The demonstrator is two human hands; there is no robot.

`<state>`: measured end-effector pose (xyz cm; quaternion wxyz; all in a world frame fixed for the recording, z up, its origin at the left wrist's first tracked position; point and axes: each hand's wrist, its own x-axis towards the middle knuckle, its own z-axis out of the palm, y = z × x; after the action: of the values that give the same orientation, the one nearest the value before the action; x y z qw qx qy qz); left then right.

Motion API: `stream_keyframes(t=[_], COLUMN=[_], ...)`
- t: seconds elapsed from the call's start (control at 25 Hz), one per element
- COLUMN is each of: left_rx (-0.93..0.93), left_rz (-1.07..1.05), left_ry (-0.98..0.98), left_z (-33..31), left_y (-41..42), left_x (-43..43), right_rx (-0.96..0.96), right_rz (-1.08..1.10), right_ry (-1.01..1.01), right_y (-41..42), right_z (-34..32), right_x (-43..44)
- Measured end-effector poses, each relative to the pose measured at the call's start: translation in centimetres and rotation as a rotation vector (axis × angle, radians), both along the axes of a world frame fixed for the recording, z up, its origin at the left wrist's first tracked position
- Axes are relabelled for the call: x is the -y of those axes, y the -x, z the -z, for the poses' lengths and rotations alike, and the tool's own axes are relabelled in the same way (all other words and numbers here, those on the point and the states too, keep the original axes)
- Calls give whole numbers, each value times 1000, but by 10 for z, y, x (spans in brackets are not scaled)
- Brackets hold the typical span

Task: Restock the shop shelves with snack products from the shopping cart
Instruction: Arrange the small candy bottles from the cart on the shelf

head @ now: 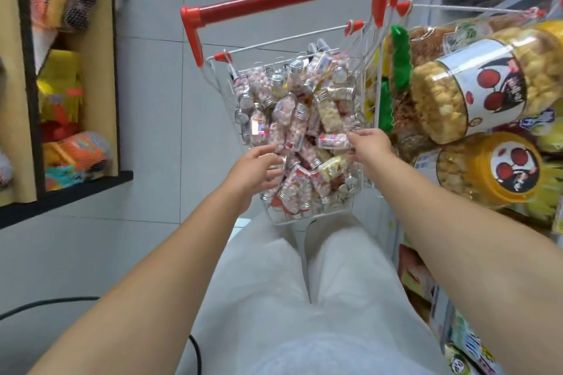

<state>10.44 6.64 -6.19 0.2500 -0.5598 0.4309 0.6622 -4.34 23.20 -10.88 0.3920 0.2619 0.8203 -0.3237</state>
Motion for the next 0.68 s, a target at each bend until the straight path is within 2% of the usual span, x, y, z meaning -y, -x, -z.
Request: stream_keyframes(t=[0.12, 0.24, 0.32, 0.48, 0.6, 0.68], left_rx=[-17, -73, -105, -81, -86, -89], left_rz=[-41, -37, -82, -288, -402, -458], left_ry=[-100, -228, -201, -107, -111, -123], left_z=[-1, -4, -1, 10, 16, 18], left_y=[6, 15, 12, -11, -29, -34], left_x=[-11, -22, -20, 3, 15, 17], right_rx=[-124, -63, -28, -120, -100, -142], right_rz=[-202, -312, -405, -725, -917, -926], right_ry=[59, 296, 327, 134, -16, -61], right_y=[-20, -42, -43, -18, -12, -17], right_z=[-29, -57, -56, -21, 9, 20], right_x=[-9, 2, 21, 59, 80, 86])
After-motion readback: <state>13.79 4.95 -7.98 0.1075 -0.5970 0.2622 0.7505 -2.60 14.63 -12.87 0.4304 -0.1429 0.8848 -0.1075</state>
